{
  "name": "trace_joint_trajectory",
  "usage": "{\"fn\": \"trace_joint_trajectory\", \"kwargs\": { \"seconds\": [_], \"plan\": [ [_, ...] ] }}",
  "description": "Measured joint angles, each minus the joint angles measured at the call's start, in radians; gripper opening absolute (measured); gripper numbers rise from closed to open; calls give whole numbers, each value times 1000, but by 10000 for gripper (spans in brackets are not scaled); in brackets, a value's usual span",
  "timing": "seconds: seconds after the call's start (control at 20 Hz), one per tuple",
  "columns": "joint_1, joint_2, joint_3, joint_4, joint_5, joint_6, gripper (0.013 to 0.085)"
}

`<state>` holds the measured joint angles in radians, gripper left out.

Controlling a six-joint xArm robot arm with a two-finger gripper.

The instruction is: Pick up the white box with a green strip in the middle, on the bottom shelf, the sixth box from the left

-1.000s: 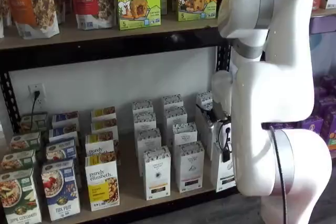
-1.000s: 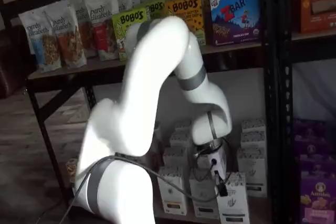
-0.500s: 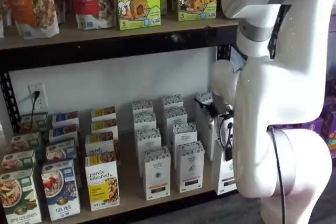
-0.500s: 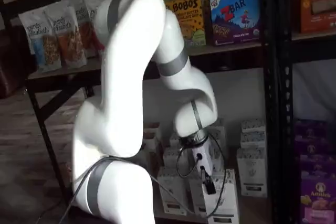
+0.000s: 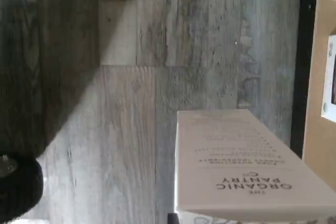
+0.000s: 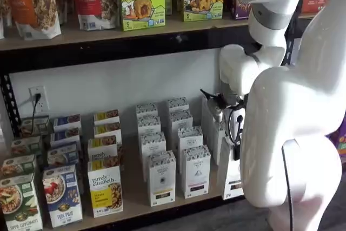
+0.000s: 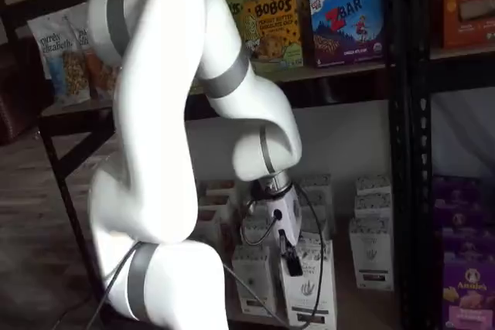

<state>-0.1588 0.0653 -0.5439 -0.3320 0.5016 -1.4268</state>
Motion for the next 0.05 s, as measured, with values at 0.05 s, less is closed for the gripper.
{"fn": "trace_joint_trajectory", "kwargs": {
  "seconds": [0.05],
  "plan": [
    [5, -14, 7, 5, 9, -1, 530]
  ]
}}
